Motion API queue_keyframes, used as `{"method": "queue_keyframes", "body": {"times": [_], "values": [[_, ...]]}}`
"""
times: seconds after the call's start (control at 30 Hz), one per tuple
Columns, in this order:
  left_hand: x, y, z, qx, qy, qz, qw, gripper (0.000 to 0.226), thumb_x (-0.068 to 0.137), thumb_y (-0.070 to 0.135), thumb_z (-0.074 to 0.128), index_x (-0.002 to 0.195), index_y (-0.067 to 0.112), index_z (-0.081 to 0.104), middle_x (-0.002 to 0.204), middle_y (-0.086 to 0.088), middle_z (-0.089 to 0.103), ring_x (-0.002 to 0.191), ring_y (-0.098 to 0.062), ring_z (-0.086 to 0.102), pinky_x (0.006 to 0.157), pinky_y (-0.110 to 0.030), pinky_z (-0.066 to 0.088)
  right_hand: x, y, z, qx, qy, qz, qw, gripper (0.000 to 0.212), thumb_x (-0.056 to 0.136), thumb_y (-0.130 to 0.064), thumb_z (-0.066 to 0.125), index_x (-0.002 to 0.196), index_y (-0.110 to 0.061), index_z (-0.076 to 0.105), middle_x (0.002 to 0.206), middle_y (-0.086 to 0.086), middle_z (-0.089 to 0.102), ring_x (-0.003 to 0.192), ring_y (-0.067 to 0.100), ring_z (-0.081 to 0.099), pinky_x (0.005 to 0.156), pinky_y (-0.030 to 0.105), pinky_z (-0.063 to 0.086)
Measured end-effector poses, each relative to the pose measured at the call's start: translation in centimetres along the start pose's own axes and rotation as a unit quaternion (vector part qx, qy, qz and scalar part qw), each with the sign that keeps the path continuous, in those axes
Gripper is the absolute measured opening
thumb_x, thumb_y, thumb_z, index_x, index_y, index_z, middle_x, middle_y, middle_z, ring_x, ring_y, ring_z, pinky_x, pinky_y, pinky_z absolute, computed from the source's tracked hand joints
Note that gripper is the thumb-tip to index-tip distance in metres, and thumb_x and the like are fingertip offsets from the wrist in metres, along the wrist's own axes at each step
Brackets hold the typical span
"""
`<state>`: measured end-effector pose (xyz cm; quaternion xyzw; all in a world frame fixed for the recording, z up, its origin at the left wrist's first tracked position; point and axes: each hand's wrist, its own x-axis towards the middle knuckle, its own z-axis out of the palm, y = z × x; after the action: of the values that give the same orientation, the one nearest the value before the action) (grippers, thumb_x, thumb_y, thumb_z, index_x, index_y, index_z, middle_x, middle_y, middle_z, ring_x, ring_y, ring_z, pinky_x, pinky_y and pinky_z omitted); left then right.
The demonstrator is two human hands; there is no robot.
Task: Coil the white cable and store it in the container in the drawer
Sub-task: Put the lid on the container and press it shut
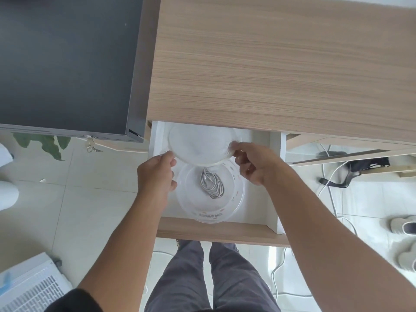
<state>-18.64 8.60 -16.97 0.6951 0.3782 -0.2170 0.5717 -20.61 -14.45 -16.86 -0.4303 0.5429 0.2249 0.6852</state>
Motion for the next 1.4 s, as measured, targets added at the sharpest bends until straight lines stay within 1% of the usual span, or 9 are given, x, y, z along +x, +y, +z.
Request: {"method": "queue_keyframes", "body": {"times": [0.17,0.23,0.33,0.53,0.6,0.73,0.93,1.17,1.4], "values": [[-2.5,0.5,-1.6,0.066,-0.083,0.009,0.994,0.024,0.076,0.045,0.074,0.087,0.024,0.076,0.079,0.010,0.069,0.062,-0.012,0.053,0.047,-0.027,0.046,-3.0,2.9,-4.2,-0.027,-0.018,-0.024,0.999,0.005,0.078,-0.017,0.081,0.077,-0.020,0.077,0.085,-0.002,0.074,0.055,0.008,0.049,0.038,0.017,0.032],[-3.2,-0.4,-2.3,0.104,-0.114,0.022,0.988,0.024,0.076,0.052,0.070,0.085,0.030,0.075,0.090,0.010,0.071,0.084,-0.013,0.062,0.069,-0.032,0.056,-4.0,4.8,-6.0,-0.068,-0.031,-0.070,0.995,0.019,0.080,-0.021,0.082,0.096,-0.019,0.072,0.091,0.001,0.078,0.062,0.013,0.060,0.044,0.023,0.042],[-3.7,-2.6,-2.7,0.150,-0.144,0.005,0.978,0.026,0.073,0.053,0.065,0.084,0.032,0.072,0.096,0.013,0.073,0.103,-0.013,0.063,0.093,-0.042,0.049,-5.0,7.7,-7.8,-0.119,-0.014,-0.142,0.983,0.032,0.084,-0.017,0.083,0.111,-0.018,0.068,0.083,0.002,0.077,0.074,0.019,0.069,0.058,0.031,0.053],[-3.2,-5.7,-2.4,0.152,-0.142,-0.003,0.978,0.029,0.083,0.049,0.058,0.092,0.024,0.069,0.107,-0.009,0.071,0.109,-0.030,0.065,0.104,-0.048,0.047,-4.9,10.8,-8.1,-0.195,0.046,-0.205,0.958,0.021,0.076,-0.044,0.082,0.092,-0.040,0.069,0.083,-0.013,0.074,0.072,0.012,0.073,0.062,0.024,0.050],[-3.0,-5.7,-1.8,0.130,-0.142,0.001,0.981,0.037,0.081,0.047,0.058,0.099,0.016,0.066,0.115,-0.016,0.070,0.113,-0.033,0.065,0.107,-0.052,0.044,-4.5,11.5,-7.8,-0.189,0.051,-0.208,0.958,0.022,0.076,-0.047,0.080,0.093,-0.039,0.069,0.085,-0.012,0.075,0.075,0.016,0.076,0.071,0.035,0.058],[-2.3,-5.1,-0.6,0.110,-0.118,0.025,0.987,0.027,0.080,0.043,0.059,0.090,0.020,0.067,0.096,-0.010,0.071,0.100,-0.027,0.067,0.102,-0.047,0.048,-3.5,11.7,-7.3,-0.152,0.057,-0.208,0.965,0.020,0.082,-0.038,0.083,0.096,-0.030,0.071,0.090,-0.008,0.076,0.076,0.020,0.079,0.087,0.052,0.061],[-1.5,-4.6,0.3,0.210,-0.064,0.108,0.970,0.032,0.096,0.048,0.041,0.079,0.026,0.057,0.076,0.000,0.058,0.069,-0.020,0.054,0.065,-0.036,0.044,-2.7,10.6,-7.0,-0.166,0.094,-0.242,0.951,0.013,0.087,-0.033,0.080,0.096,-0.028,0.072,0.093,-0.002,0.075,0.076,0.015,0.077,0.065,0.031,0.064],[-2.0,-5.7,-0.3,0.307,-0.024,0.172,0.936,0.038,0.104,0.045,0.030,0.087,0.020,0.053,0.085,-0.003,0.068,0.083,-0.023,0.068,0.077,-0.047,0.056,-2.8,12.1,-7.0,-0.194,0.104,-0.245,0.944,0.007,0.090,-0.025,0.075,0.084,-0.024,0.073,0.074,-0.008,0.069,0.069,0.015,0.073,0.050,0.034,0.062],[-1.2,-6.1,-0.3,0.286,-0.039,0.111,0.951,0.026,0.105,0.043,0.035,0.106,0.025,0.054,0.098,-0.003,0.066,0.075,-0.020,0.073,0.057,-0.038,0.065,-2.3,12.6,-6.6,-0.173,0.102,-0.200,0.959,0.004,0.091,-0.029,0.075,0.087,-0.027,0.074,0.075,-0.005,0.070,0.067,0.016,0.073,0.055,0.045,0.064]]}}
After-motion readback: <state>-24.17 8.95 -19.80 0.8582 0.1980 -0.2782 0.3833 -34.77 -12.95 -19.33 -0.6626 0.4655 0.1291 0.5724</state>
